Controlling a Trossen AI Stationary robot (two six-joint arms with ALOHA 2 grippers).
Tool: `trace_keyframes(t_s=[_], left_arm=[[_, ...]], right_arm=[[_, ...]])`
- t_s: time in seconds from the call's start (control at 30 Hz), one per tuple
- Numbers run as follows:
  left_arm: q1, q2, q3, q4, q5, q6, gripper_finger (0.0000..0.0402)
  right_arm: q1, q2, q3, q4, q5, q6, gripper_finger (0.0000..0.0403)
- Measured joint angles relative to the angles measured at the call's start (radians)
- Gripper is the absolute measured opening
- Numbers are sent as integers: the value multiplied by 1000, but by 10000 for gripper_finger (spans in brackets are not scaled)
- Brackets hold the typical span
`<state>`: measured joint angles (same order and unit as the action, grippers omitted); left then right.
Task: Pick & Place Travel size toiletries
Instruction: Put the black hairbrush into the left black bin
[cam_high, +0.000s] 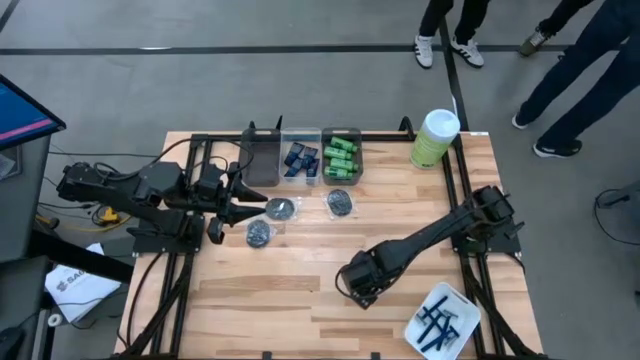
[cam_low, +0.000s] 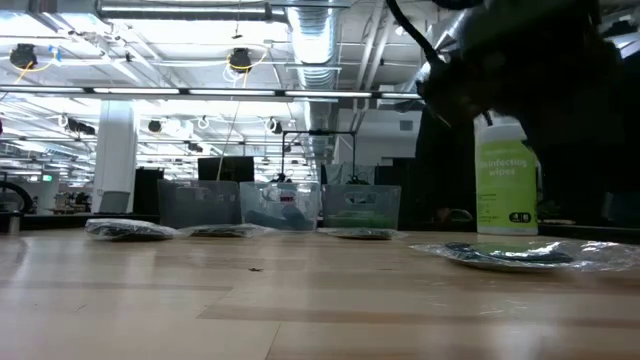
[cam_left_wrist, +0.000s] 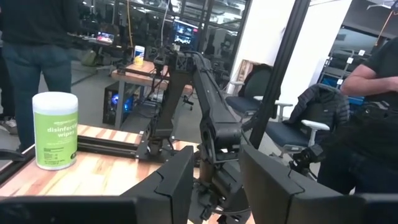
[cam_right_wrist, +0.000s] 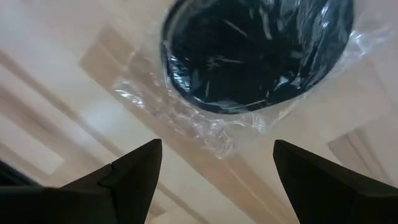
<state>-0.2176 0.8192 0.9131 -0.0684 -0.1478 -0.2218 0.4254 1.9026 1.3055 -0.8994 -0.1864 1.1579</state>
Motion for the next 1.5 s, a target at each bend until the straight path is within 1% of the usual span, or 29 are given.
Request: trace_keyframes(t_s=[0.1, 0.23, 0.47, 0.53, 0.6, 0.8, 0.9, 0.97, 1.13, 1.3, 1.4, 1.5], left_arm=[[0, 0, 0, -4, 0, 0, 127], [0, 0, 0, -4, 0, 0, 127], [0, 0, 0, -6, 0, 0, 127], [0, 0, 0, -6, 0, 0, 127], [0, 0, 0, -6, 0, 0, 127], [0, 0, 0, -8, 0, 0, 127], [0, 0, 0, -8, 0, 4, 127], [0, 0, 0, -10, 0, 4, 127], [0, 0, 0, -12, 0, 5, 127], [0, 0, 0, -14, 0, 5, 127], [0, 1, 0, -18, 0, 6, 127], [0, 1, -1, -21, 0, 4, 127]], right_arm=[[7, -5, -61, 98, -18, 32, 300], [10, -20, -126, 171, -42, 40, 292], [6, -19, -166, 262, -61, 49, 247], [6, -19, -167, 252, -61, 52, 224], [1, -19, -166, 235, -60, 56, 191], [-3, -17, -167, 211, -48, 40, 71], [-2, -17, -167, 211, -46, 27, 29], [-2, -17, -167, 211, -47, 12, 8], [-7, -26, -167, 207, -51, 10, 1], [-8, -92, -156, 190, -42, 22, 0], [-8, -143, -141, 169, -4, 40, 0], [-13, -201, -124, 137, 57, 47, 0]])
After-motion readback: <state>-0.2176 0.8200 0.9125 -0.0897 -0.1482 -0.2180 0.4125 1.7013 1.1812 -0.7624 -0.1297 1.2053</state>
